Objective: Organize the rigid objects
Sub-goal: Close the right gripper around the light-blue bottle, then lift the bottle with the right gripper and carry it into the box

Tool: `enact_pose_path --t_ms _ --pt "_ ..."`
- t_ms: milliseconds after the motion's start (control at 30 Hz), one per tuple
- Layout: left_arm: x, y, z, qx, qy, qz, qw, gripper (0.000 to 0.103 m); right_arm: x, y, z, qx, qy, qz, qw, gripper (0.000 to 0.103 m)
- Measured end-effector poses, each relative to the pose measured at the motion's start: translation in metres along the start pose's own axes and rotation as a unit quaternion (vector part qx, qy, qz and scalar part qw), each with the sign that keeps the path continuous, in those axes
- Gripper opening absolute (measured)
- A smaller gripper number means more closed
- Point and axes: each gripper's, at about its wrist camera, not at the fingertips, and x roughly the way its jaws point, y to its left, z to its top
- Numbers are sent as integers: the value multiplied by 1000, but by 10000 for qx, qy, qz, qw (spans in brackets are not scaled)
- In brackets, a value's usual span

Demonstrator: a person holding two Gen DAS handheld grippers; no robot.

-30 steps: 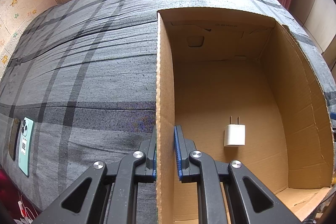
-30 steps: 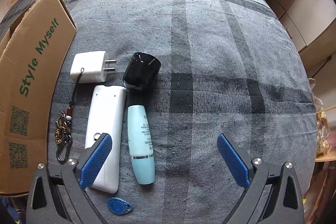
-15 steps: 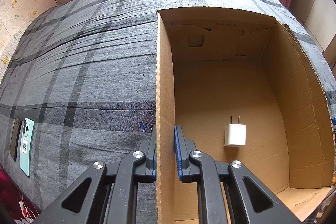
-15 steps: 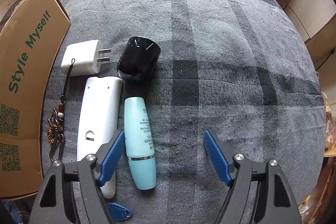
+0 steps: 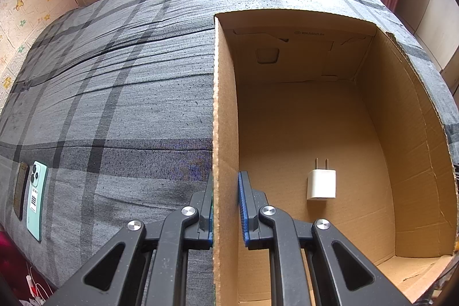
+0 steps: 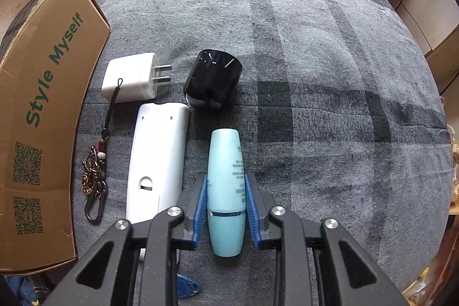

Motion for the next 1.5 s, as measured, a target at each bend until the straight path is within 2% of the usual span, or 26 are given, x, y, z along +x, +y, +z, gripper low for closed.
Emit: enact_pose_path --t_ms 733,1500 --pt "0 0 1 20 3 17 10000 14 -59 0 12 -12 -153 -26 9999 27" --pt "1 -2 1 23 12 18 10000 14 -128 56 43 -597 -628 84 9962 27"
